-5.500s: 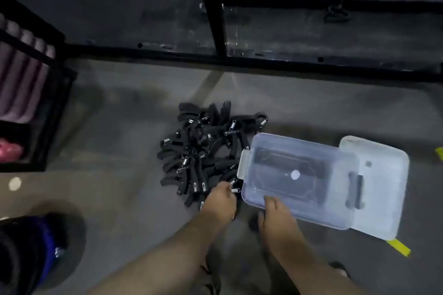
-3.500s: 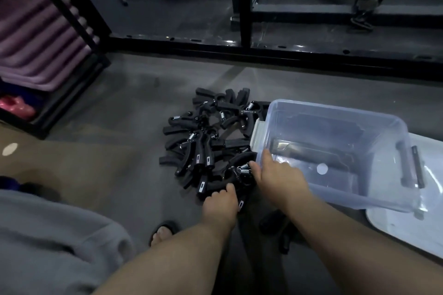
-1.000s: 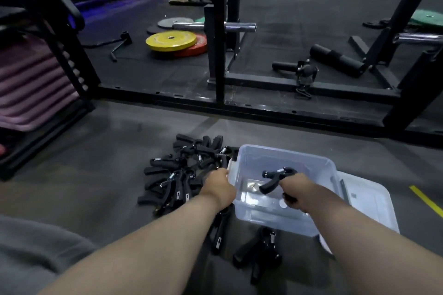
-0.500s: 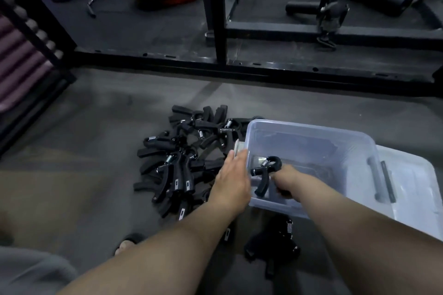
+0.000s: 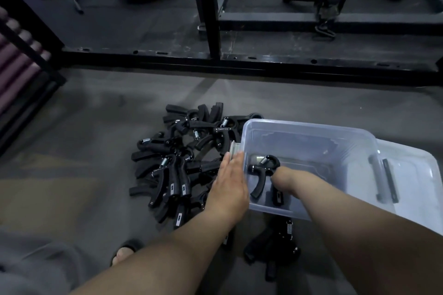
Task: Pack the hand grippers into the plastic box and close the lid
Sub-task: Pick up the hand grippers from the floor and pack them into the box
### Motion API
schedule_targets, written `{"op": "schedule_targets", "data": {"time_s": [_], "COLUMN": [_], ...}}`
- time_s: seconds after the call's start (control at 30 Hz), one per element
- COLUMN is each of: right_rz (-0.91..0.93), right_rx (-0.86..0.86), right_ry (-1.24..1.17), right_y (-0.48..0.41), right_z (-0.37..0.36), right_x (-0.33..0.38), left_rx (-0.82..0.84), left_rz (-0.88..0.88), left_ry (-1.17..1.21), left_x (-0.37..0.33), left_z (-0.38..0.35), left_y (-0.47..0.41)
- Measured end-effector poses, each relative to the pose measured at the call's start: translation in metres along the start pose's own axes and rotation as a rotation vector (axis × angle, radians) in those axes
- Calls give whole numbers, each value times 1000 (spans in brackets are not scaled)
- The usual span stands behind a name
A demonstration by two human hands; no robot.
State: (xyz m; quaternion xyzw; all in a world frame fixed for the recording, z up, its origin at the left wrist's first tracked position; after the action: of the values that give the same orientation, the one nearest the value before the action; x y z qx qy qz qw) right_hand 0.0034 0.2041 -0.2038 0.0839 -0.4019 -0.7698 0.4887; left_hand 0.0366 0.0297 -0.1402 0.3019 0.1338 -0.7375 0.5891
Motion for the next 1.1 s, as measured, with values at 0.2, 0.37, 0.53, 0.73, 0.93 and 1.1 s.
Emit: {"op": "schedule_targets", "data": {"time_s": [0.2, 0.37, 0.53, 0.73, 0.93, 1.1], "right_rz": [-1, 170, 249, 786, 221, 176], "right_rx": [-318, -439, -599, -935, -89, -94], "right_ry": [-322, -341, -552, -93, 176, 159], "right_y": [22, 56, 97, 151, 149, 139], "right_z": [12, 30, 8, -65, -145, -149], "right_x": [-14, -5, 22, -10, -46, -32], "left_rx": [-12, -23, -18, 73, 90, 53], "left_rz": [15, 36, 51, 33, 9, 21], "left_ry": [-13, -12, -19, -31, -88, -93], "left_x": [-5, -3, -6, -6, 2, -3], "left_z": [-1, -5, -3, 10, 7, 3], "left_y": [1, 1, 6, 8, 13, 12]}}
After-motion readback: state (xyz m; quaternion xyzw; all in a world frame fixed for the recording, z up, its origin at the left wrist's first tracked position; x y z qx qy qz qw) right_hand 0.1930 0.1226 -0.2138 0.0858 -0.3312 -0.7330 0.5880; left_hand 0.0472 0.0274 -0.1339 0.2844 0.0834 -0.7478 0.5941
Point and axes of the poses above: each hand's wrist, its own y-axis away from the middle knuckle, its own z-axis out of the back of the hand, x = y × z, the point moved 1 cm from there along -y, towards the middle knuckle, and after that the axes turned 6 degrees about -x, right-handed, at the moved point
